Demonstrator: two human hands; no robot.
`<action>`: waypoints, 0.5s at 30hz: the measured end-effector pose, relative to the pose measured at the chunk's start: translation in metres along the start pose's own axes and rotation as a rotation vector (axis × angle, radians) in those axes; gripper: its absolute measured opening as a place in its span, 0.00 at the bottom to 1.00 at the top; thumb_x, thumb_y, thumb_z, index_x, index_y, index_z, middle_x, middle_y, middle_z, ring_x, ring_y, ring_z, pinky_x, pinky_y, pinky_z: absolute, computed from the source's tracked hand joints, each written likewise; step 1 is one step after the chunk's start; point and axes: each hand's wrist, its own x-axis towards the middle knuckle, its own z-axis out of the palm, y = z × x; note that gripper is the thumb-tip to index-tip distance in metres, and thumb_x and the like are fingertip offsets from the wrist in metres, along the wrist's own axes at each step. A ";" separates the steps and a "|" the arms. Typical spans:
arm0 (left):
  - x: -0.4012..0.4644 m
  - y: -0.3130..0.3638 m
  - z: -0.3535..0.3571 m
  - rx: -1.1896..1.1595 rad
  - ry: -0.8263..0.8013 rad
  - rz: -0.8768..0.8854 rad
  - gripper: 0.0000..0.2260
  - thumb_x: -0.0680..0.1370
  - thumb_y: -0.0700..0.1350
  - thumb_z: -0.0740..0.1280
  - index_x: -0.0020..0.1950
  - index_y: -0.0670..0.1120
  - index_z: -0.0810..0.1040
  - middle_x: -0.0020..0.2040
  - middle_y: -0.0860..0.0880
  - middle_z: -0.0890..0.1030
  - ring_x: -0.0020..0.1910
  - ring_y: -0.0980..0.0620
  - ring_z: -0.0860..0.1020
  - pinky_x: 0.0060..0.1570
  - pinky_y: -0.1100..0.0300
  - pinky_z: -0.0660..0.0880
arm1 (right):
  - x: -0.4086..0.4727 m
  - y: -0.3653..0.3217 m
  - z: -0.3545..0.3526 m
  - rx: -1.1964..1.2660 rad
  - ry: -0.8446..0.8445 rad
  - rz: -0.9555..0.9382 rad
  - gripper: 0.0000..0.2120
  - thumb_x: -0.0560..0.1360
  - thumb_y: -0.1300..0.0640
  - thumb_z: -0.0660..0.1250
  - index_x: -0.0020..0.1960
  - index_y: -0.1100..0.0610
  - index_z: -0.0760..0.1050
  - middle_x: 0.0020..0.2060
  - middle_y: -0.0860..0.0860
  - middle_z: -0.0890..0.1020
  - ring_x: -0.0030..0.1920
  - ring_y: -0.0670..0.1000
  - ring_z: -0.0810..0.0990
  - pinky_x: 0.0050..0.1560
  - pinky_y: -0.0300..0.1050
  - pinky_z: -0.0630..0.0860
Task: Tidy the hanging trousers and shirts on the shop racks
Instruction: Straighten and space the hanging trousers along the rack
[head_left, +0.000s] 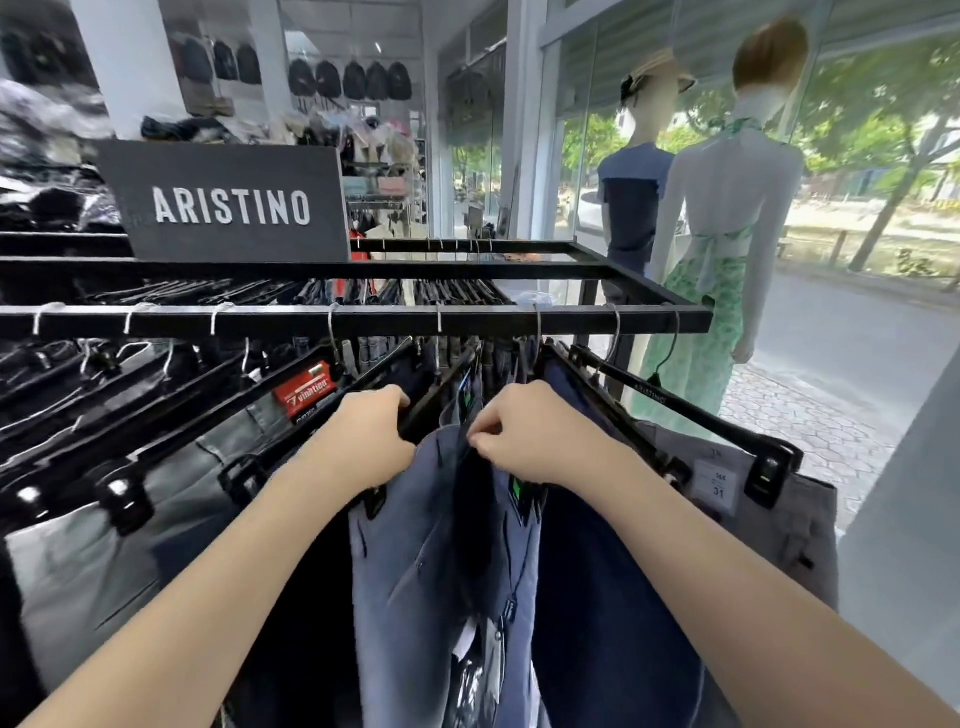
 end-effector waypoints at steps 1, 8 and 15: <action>-0.001 -0.008 -0.004 -0.019 -0.054 -0.025 0.18 0.74 0.46 0.70 0.64 0.47 0.75 0.57 0.47 0.79 0.50 0.49 0.77 0.48 0.61 0.72 | 0.001 0.003 0.002 -0.031 -0.014 0.030 0.12 0.74 0.57 0.62 0.46 0.54 0.85 0.43 0.53 0.86 0.46 0.53 0.81 0.48 0.51 0.81; -0.001 -0.029 -0.031 -0.093 -0.154 -0.025 0.11 0.77 0.49 0.68 0.59 0.50 0.80 0.50 0.44 0.84 0.30 0.49 0.78 0.40 0.56 0.78 | 0.000 0.018 -0.006 -0.153 0.005 0.157 0.12 0.72 0.54 0.62 0.47 0.51 0.84 0.38 0.52 0.82 0.38 0.55 0.80 0.44 0.51 0.82; -0.008 -0.008 -0.011 -0.711 -0.299 -0.158 0.13 0.81 0.48 0.61 0.50 0.41 0.80 0.50 0.46 0.83 0.40 0.49 0.80 0.46 0.58 0.77 | 0.009 0.000 -0.003 -0.018 0.057 0.116 0.17 0.80 0.51 0.58 0.42 0.60 0.79 0.37 0.56 0.82 0.41 0.57 0.80 0.43 0.48 0.78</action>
